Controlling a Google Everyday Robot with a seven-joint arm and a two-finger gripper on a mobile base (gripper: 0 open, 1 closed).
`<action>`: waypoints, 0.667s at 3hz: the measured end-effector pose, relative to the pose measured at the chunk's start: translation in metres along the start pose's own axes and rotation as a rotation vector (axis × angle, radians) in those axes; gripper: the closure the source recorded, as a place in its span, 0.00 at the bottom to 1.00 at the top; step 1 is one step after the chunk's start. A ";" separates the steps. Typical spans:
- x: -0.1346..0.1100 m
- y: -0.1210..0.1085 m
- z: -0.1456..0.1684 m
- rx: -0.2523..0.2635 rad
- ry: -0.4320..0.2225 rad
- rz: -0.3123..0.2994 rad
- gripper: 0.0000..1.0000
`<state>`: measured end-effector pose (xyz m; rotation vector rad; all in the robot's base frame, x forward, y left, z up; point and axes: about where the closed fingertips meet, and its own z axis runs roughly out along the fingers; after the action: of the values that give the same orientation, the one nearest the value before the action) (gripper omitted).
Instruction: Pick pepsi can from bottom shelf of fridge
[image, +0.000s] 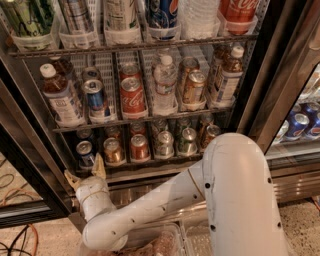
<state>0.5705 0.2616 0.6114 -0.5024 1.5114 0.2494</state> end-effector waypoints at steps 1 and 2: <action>-0.001 -0.004 0.010 -0.002 -0.006 0.000 0.27; -0.001 -0.004 0.009 -0.002 -0.006 0.001 0.27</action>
Offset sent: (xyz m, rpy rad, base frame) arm 0.0402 0.0024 -0.0094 0.0361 0.0203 0.0026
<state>0.5805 0.2625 0.6127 -0.5026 1.5056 0.2532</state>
